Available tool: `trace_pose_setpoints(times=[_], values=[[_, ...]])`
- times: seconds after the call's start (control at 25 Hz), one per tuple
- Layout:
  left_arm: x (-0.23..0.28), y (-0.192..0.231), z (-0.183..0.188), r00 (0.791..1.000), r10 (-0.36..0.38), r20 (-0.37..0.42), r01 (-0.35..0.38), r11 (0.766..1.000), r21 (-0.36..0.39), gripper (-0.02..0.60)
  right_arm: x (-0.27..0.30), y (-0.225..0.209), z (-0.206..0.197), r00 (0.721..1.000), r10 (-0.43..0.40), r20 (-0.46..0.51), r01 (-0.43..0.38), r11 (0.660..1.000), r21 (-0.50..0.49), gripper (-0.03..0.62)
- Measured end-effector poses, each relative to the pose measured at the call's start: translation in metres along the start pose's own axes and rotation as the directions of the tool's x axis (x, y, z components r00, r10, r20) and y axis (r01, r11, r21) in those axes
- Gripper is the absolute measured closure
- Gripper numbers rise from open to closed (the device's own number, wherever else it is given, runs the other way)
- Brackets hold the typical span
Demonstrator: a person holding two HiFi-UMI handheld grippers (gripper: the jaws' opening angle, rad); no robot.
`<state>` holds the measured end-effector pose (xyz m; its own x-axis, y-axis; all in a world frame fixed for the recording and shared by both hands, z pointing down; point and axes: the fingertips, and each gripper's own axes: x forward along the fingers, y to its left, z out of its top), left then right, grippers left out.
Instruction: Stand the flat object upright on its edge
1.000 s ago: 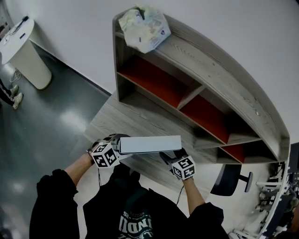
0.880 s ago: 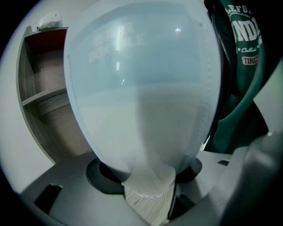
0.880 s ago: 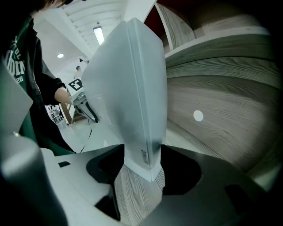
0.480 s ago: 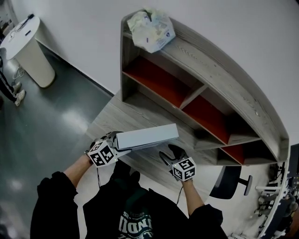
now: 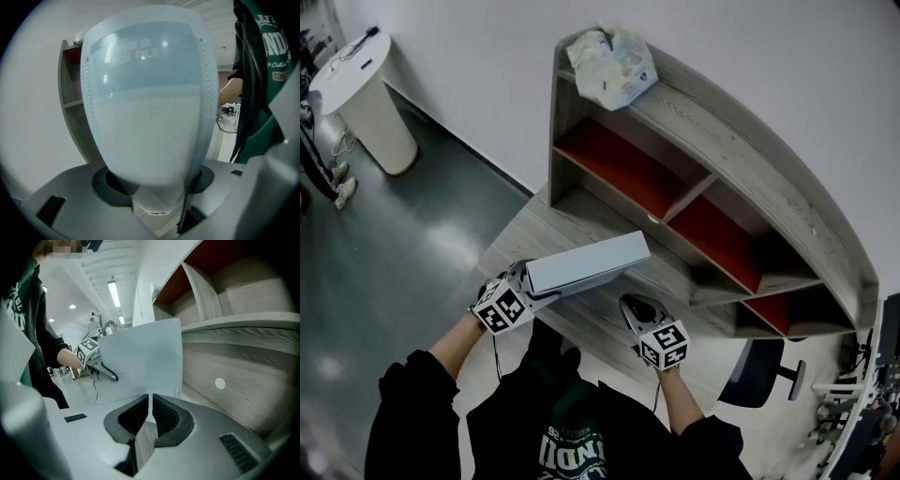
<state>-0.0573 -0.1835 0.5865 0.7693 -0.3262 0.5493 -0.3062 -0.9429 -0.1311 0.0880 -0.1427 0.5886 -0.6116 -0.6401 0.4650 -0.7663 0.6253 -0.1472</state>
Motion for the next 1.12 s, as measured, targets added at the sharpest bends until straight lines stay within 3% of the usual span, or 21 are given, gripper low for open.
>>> trace_pose_setpoints(times=[0.36,0.56,1.12], values=[[-0.01,0.024,-0.008,0.99,0.139,0.002,-0.137,0.983,-0.122,0.306,0.007,0.013,0.02,0.998,-0.024,0.057,0.024,1.0,0.01,0.543],[-0.014,0.042,-0.02,0.972,0.232,-0.026,-0.233,0.954,-0.191,0.305,0.007,0.013,0.029,0.993,-0.075,0.086,0.073,0.997,0.032,0.543],[-0.021,0.087,-0.035,0.918,0.391,-0.066,-0.391,0.867,-0.307,0.305,0.01,0.025,0.044,0.988,-0.061,0.142,0.053,0.997,0.062,0.543]])
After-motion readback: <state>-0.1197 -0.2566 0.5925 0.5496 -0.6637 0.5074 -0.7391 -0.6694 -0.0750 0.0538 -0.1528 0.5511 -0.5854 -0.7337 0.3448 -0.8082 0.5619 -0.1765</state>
